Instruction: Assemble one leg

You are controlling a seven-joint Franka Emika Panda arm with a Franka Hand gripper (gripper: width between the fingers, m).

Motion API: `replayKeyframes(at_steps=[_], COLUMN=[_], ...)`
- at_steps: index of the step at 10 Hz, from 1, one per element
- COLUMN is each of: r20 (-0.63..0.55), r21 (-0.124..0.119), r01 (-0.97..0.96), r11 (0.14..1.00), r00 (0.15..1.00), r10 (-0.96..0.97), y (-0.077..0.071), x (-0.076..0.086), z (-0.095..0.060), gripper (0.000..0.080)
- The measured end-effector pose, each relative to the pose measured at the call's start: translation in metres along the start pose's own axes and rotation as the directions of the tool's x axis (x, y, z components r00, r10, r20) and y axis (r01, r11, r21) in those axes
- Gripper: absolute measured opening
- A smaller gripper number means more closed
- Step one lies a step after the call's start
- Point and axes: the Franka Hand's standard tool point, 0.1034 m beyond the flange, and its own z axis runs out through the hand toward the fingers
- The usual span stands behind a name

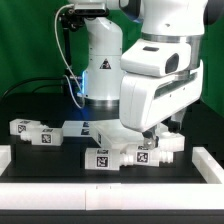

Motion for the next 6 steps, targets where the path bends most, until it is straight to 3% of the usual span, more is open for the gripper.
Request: replayKeyframes(at_steps=[6], r20=[0.002], r21=[0.000], r01=[0.006], r11=[1.000], r00=[1.000], r10=[-0.006], y=[0.0012], x=[-0.0023], z=[0.0004], gripper=[0.0650])
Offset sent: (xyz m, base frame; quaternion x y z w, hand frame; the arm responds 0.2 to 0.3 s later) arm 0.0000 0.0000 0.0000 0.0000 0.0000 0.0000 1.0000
